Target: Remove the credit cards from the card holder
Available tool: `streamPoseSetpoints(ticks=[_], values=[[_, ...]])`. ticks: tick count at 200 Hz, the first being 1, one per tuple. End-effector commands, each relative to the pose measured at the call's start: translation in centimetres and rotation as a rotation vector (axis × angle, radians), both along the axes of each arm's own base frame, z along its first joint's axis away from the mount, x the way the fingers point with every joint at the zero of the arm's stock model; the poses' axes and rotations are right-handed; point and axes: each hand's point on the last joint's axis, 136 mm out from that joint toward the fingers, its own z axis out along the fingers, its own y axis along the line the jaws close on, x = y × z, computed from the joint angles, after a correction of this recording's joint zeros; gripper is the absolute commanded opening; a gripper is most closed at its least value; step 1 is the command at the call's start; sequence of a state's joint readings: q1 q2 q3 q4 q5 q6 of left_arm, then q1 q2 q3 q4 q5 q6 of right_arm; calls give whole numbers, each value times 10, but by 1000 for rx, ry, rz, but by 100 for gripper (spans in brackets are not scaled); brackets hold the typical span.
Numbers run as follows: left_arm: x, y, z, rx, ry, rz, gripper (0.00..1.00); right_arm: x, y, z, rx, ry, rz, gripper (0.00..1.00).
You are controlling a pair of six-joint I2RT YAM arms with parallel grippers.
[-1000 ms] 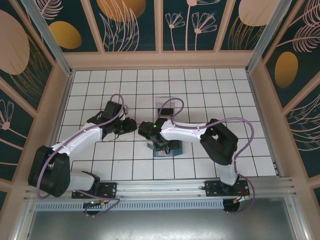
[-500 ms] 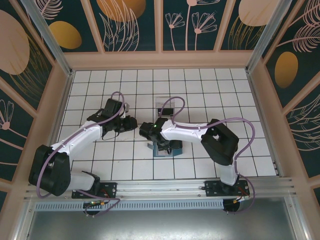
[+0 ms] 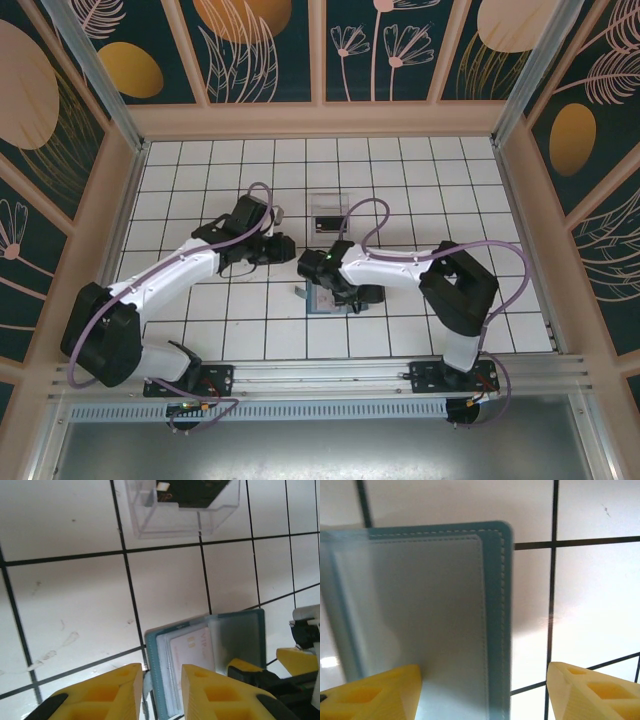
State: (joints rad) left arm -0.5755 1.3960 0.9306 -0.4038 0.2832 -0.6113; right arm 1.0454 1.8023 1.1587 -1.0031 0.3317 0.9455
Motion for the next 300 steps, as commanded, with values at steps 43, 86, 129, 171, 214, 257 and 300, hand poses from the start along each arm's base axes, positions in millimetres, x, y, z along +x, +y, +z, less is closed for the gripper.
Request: streamPoseSetpoints(ticks=[43,86,129,171,214,257,300], values=[[-9,-18,-1,1,32,22,27,-3,-15,-21,64,-5,-10,66],[-18,-28,-7,-24,60,24,27,-9,3,-33,177,31,-2,58],[-13,-11,-6,68,23,50,27,-9,35,-30,343,44,-11,52],[-15,-8,-6,82,16,37,27,-8,66,-25,479,62,-23,48],[-18,-12,-8,66,27,17,27,-5,48,-21,402,39,-43,49],[-19,-20,-8,41,40,1,27,-1,32,-4,422,3,-66,51],[-23,-38,-7,3,50,-29,26,-1,17,-8,396,6,-82,51]])
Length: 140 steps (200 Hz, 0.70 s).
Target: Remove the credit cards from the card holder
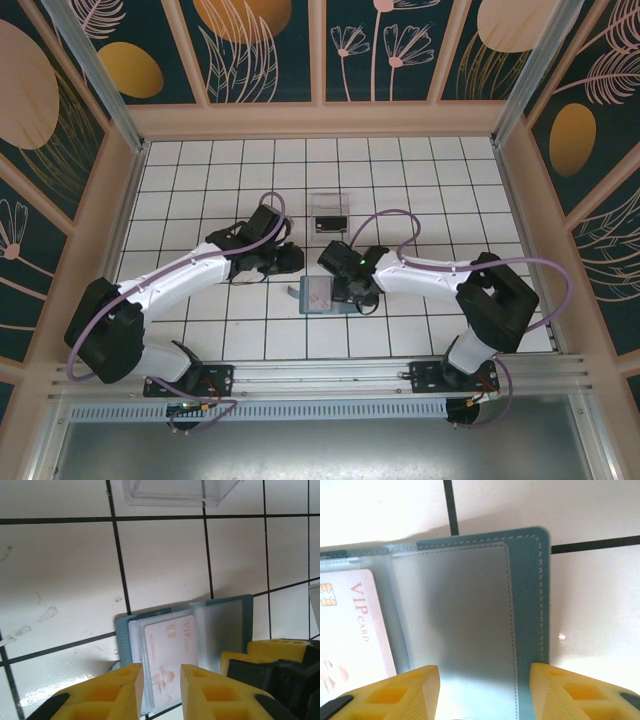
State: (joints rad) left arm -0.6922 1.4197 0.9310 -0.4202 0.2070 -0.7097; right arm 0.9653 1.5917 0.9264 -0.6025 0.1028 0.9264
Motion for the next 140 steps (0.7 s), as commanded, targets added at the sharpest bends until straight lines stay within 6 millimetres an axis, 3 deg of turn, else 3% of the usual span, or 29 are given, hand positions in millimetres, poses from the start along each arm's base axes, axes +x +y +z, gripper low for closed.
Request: streamPoseSetpoints(ticks=[1,33,71,111,140], values=[[-2,-19,6,-43,5,-36,26,-5,-17,-5,-43,20,-25,51],[-11,-35,-1,-46,26,-62,26,-8,-25,-12,-53,30,-26,50],[-18,-48,-9,-64,51,-70,26,-11,-16,-16,17,40,-17,42],[-20,-42,-18,-36,55,-61,26,-11,-8,-12,70,38,-17,31],[-21,-34,-21,0,52,-47,26,-9,0,-10,107,27,-18,30]])
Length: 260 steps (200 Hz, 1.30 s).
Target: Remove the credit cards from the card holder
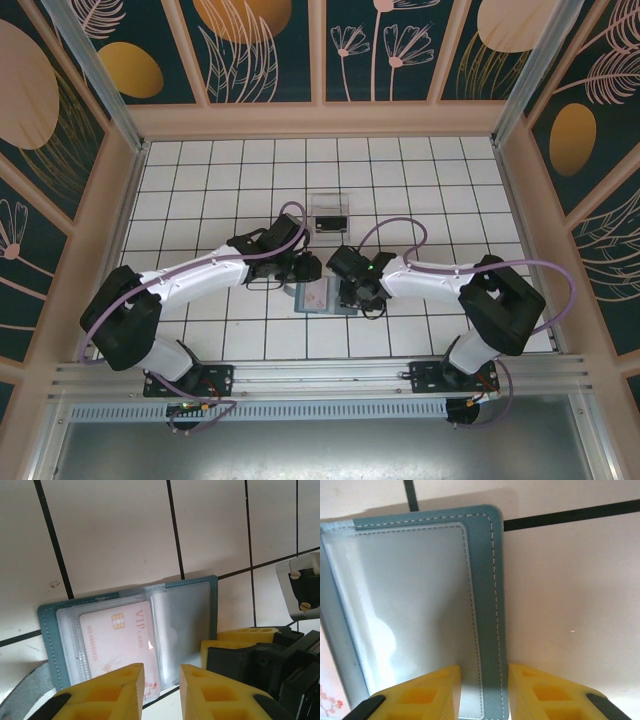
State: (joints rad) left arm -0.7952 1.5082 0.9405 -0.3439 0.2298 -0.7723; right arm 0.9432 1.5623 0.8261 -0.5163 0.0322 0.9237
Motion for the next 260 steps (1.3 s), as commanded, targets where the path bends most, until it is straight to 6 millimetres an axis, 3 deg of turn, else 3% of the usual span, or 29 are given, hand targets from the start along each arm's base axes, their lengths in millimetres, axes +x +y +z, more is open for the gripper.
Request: streamPoseSetpoints(ticks=[1,56,128,193,260], values=[[-2,5,-5,28,5,18,26,3,8,6,56,-20,-14,30],[-13,9,-22,25,47,14,24,4,2,10,16,-22,-25,36],[-22,26,-45,67,64,29,22,12,7,46,45,-57,-24,43],[-23,38,-57,67,76,46,21,27,36,86,166,-109,2,40],[-26,41,-67,83,94,43,21,29,80,62,358,-27,52,28]])
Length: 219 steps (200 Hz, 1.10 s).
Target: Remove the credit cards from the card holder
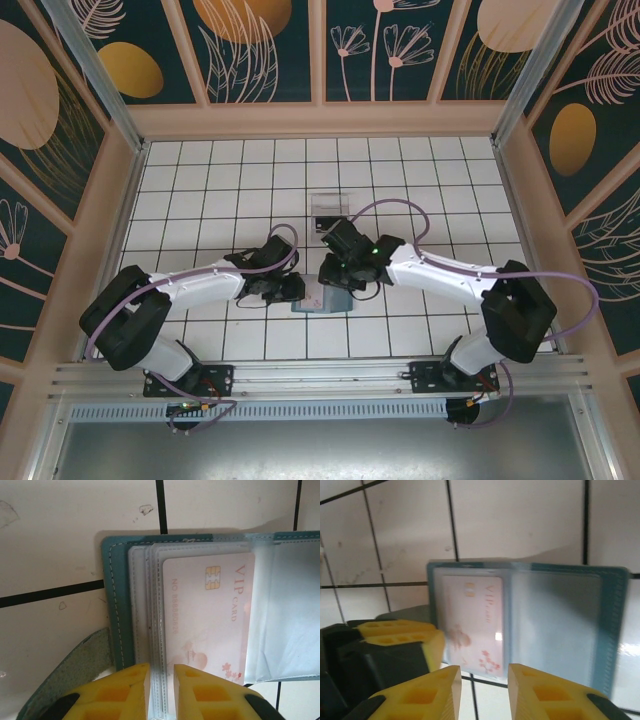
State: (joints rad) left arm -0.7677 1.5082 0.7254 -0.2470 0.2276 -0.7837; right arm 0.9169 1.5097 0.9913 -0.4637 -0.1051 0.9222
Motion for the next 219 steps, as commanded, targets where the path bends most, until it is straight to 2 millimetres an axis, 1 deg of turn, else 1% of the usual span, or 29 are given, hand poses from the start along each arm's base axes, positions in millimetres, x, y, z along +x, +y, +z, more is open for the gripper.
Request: streamPoseSetpoints(ticks=[1,26,57,99,164,187,219], values=[[0,2,-4,1,5,4,20,0,16,-13,65,29,34,28],[-1,4,-7,14,11,2,20,0,21,-31,91,60,41,23],[-3,9,-13,46,19,0,18,-1,23,-44,100,80,46,18],[-4,11,-14,53,22,0,18,-3,19,-57,81,100,46,16],[-3,11,-9,47,13,5,18,-5,8,-71,26,111,41,16],[-4,11,-9,48,14,3,17,-7,5,-72,12,113,38,19],[-4,11,-8,47,15,5,17,-8,-1,-69,-13,105,29,24]])
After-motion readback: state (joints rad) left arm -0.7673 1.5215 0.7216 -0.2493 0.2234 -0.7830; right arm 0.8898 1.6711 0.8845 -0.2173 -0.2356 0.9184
